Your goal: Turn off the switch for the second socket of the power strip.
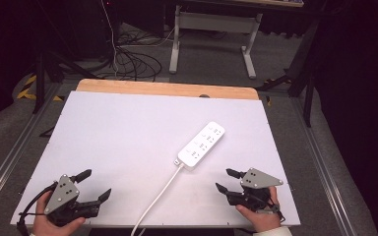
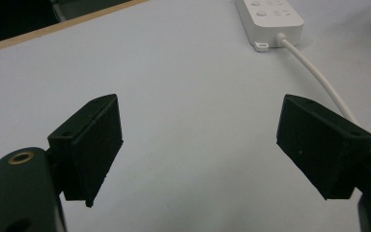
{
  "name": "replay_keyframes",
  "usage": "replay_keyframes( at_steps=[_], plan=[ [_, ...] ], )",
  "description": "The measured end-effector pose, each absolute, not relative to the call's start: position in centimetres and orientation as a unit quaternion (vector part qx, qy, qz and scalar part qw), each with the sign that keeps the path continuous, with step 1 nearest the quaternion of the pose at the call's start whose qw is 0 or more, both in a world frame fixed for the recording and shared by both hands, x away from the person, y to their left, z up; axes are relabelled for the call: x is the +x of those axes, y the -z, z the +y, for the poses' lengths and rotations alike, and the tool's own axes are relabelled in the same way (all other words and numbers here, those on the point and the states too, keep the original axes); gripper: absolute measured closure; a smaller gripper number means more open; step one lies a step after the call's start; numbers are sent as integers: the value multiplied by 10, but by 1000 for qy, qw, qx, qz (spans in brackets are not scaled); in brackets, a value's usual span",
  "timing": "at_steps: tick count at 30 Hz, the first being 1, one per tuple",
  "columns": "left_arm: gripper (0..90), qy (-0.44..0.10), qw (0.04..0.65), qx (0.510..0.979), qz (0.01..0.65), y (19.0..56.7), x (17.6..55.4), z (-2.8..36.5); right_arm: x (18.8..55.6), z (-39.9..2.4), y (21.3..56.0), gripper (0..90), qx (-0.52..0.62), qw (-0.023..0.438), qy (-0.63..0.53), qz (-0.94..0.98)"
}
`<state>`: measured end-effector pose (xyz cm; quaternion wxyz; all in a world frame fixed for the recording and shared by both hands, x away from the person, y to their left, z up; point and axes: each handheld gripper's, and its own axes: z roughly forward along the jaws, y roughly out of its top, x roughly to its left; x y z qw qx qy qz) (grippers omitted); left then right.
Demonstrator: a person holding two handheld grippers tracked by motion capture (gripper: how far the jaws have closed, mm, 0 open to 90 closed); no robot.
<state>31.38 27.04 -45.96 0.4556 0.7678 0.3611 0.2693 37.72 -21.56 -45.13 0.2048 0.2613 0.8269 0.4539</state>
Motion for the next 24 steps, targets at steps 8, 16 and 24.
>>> replay_keyframes(
  at_steps=[8, 16, 24],
  plan=[
    [170, -270, 452, 769, 362, 460, 314, 270, 383, -211, 435, 431, 275, 203, -443, 829],
    [170, -270, 451, 769, 363, 461, 315, 270, 400, -201, 420, 458, 275, 184, -442, 834],
    [170, -272, 451, 769, 363, 461, 314, 270, 413, -193, 412, 464, 274, 180, -433, 840]
  ],
)
